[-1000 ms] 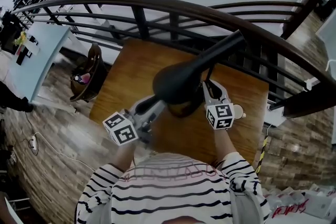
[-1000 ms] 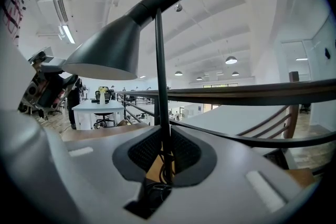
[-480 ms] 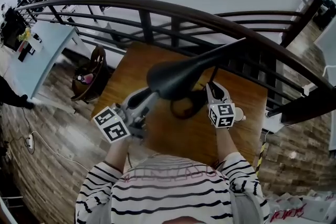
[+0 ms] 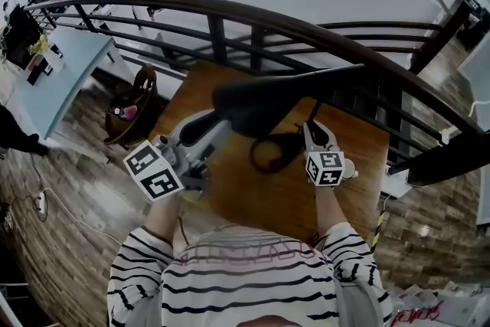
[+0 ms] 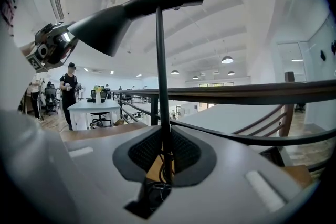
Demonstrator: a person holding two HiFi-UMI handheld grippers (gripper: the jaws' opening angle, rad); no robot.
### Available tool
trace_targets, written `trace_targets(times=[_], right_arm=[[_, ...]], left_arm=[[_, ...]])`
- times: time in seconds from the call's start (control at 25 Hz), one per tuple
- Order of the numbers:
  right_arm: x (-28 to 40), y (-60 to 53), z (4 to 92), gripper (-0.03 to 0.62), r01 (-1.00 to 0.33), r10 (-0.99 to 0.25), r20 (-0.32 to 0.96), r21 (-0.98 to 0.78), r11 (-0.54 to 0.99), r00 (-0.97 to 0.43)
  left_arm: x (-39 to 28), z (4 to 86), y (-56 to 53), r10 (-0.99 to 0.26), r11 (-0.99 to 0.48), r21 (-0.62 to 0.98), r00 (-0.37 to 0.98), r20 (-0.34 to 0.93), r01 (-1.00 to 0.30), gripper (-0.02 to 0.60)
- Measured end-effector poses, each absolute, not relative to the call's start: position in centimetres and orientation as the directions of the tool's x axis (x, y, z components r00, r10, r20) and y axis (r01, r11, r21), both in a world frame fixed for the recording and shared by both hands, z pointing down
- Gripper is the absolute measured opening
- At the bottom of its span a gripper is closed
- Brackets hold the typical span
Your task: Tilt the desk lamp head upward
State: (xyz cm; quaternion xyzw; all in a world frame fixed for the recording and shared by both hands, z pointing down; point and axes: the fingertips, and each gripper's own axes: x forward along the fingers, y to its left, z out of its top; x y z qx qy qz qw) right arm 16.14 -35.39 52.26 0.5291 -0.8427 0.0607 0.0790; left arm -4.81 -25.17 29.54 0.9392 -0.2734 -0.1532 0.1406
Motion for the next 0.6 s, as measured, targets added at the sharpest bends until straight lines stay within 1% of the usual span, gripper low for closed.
trace_targets(times=[0.6], right_arm=[[16.6,-35.8,52.1,0.038,-0.908,-0.885,0.207,-0.053,0.417,-0.418]], left_arm=[[-3.4,22.5,-26.0,-0.483,-0.875,0.182,0.839,-0.252,-0.449,0.117]])
